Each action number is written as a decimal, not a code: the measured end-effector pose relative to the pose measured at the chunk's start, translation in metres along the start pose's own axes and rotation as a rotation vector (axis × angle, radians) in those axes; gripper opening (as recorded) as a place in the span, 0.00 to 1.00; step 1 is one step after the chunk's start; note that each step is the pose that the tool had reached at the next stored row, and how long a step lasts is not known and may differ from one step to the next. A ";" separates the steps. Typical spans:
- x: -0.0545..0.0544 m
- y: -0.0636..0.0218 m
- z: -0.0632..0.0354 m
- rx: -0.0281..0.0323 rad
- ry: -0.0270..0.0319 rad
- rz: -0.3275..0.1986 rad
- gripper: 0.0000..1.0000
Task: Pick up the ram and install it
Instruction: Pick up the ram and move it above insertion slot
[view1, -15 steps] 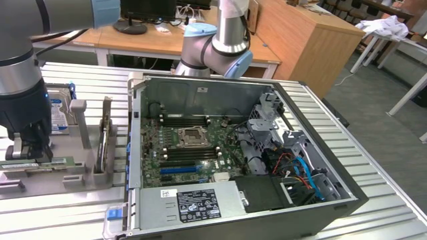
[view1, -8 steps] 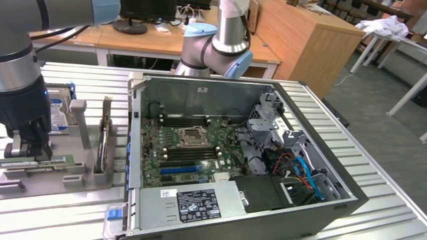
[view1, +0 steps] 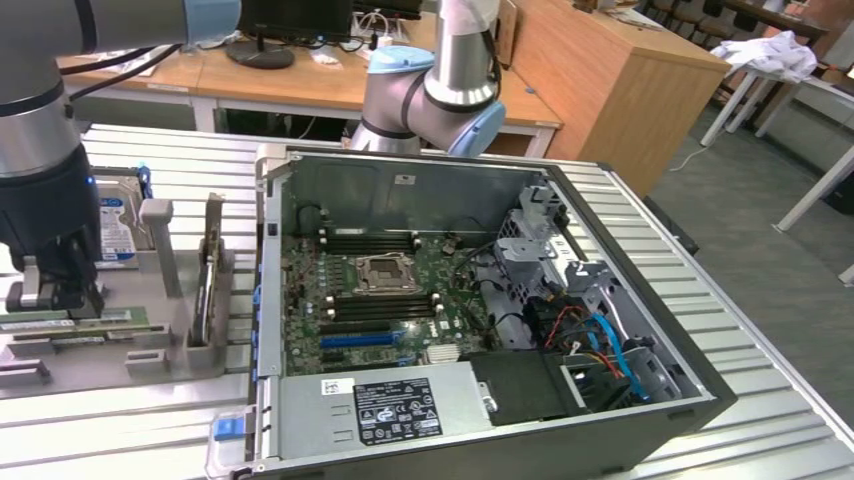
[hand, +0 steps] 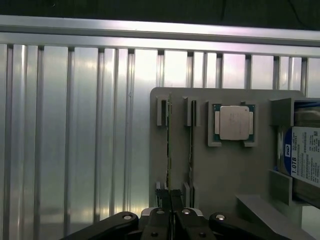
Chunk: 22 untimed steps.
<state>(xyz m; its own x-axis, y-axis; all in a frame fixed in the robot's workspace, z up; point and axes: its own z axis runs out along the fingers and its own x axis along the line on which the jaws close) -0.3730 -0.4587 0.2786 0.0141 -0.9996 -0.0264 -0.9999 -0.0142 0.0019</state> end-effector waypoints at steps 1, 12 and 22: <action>0.000 -0.0001 -0.0011 -0.0001 0.0001 0.000 0.11; 0.000 -0.0006 -0.0145 -0.0002 0.0000 0.000 0.11; -0.001 -0.0012 -0.0269 -0.0005 0.0000 0.000 0.11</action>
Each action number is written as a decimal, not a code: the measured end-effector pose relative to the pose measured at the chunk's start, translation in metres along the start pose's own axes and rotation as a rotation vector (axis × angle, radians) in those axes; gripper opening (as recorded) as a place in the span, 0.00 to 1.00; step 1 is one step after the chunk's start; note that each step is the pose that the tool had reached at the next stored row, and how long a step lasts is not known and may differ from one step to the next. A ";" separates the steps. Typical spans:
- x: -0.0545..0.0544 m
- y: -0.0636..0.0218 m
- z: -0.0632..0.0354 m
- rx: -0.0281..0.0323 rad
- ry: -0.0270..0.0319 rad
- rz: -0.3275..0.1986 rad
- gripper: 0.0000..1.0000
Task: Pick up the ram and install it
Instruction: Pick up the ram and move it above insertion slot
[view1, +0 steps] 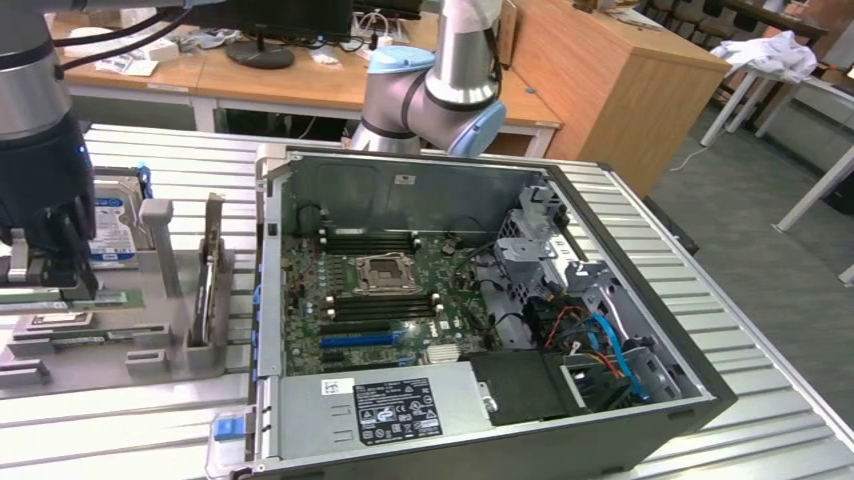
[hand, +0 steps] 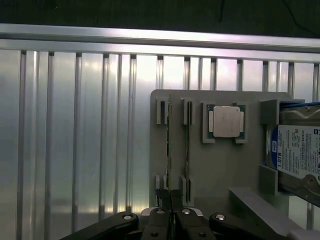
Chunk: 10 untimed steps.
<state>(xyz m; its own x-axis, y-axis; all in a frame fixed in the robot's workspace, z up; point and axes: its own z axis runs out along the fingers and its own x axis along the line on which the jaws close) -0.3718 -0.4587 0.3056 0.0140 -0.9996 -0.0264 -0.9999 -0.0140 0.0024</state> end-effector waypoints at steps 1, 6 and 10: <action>0.000 -0.0001 -0.0010 0.0000 0.0000 0.000 0.11; 0.000 -0.0004 -0.0063 -0.0002 0.0001 0.000 0.11; 0.000 -0.0007 -0.0114 -0.0003 0.0000 0.000 0.11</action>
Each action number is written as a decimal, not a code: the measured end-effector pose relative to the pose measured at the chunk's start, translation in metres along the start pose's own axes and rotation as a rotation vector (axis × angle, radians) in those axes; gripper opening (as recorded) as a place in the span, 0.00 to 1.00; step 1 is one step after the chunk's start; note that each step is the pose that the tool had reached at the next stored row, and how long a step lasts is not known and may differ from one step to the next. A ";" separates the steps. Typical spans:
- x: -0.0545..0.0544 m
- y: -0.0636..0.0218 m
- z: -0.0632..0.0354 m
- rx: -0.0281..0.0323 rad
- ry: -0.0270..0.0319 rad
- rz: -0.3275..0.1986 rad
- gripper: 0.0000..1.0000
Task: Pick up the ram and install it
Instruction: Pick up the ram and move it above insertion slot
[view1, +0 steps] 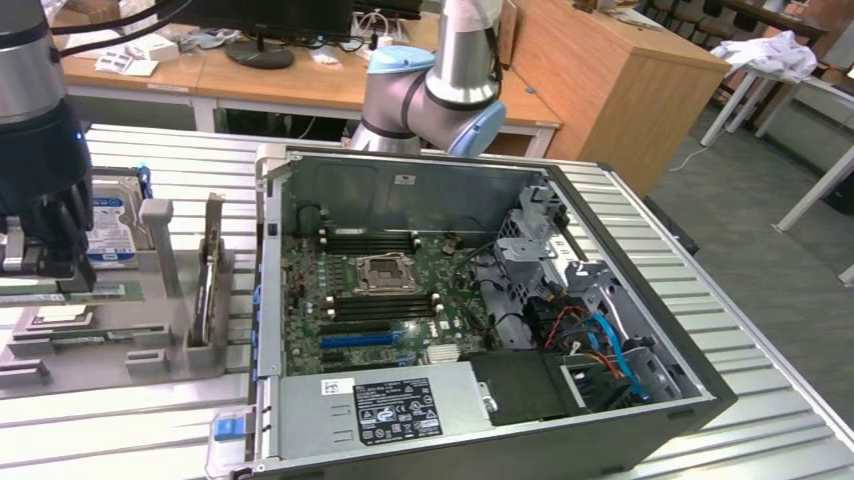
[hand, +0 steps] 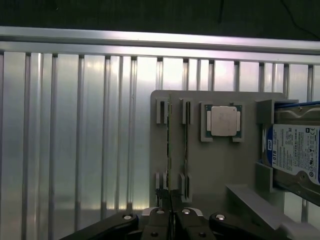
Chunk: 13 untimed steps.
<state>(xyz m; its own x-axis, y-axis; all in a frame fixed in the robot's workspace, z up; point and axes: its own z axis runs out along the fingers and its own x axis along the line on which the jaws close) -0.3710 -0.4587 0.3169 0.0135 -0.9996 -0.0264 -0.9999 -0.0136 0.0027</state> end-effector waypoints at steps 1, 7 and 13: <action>0.000 -0.0001 -0.0014 -0.0001 0.0000 0.000 0.11; 0.000 -0.0006 -0.0107 -0.0004 0.0001 0.001 0.11; -0.001 -0.0012 -0.0202 -0.0007 0.0000 0.001 0.11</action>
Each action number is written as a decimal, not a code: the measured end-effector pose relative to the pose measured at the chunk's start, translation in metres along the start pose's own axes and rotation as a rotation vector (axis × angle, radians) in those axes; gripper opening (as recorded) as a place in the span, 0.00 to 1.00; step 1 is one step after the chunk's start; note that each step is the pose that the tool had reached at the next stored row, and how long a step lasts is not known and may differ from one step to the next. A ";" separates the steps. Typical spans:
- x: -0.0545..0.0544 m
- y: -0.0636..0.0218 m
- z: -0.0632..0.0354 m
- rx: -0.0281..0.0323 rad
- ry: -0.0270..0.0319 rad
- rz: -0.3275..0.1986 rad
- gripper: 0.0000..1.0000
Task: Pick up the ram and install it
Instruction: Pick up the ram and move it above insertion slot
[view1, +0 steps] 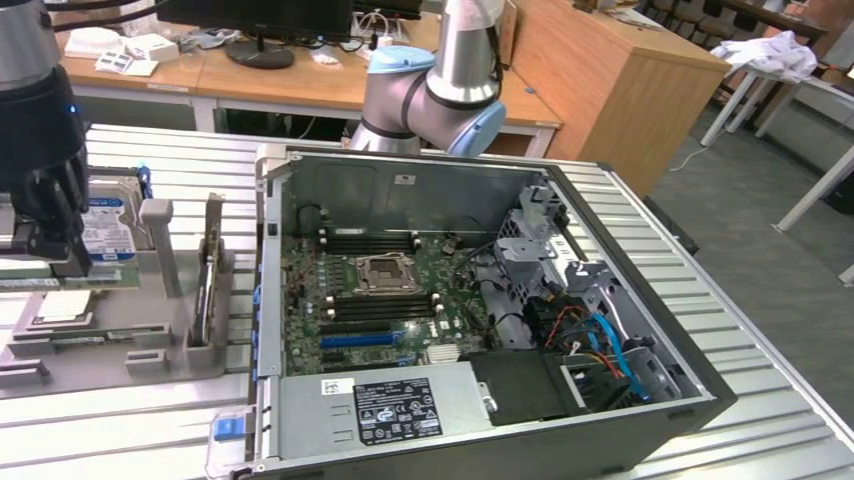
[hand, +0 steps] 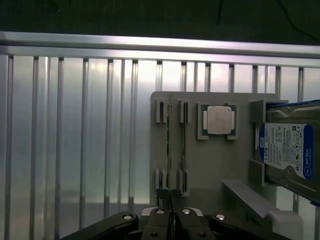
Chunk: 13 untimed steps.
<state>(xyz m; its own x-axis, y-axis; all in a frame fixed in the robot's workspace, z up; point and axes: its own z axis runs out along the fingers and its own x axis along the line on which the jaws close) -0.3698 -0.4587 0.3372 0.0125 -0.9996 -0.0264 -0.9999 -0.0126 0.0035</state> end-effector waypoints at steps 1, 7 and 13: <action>0.000 -0.0001 -0.0015 0.0000 0.0000 0.000 0.11; 0.000 -0.0007 -0.0113 -0.0003 -0.0001 0.000 0.11; -0.001 -0.0013 -0.0202 -0.0005 0.0000 0.001 0.11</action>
<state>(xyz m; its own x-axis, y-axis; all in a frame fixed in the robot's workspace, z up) -0.3684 -0.4587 0.3574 0.0116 -0.9996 -0.0264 -0.9999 -0.0117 0.0041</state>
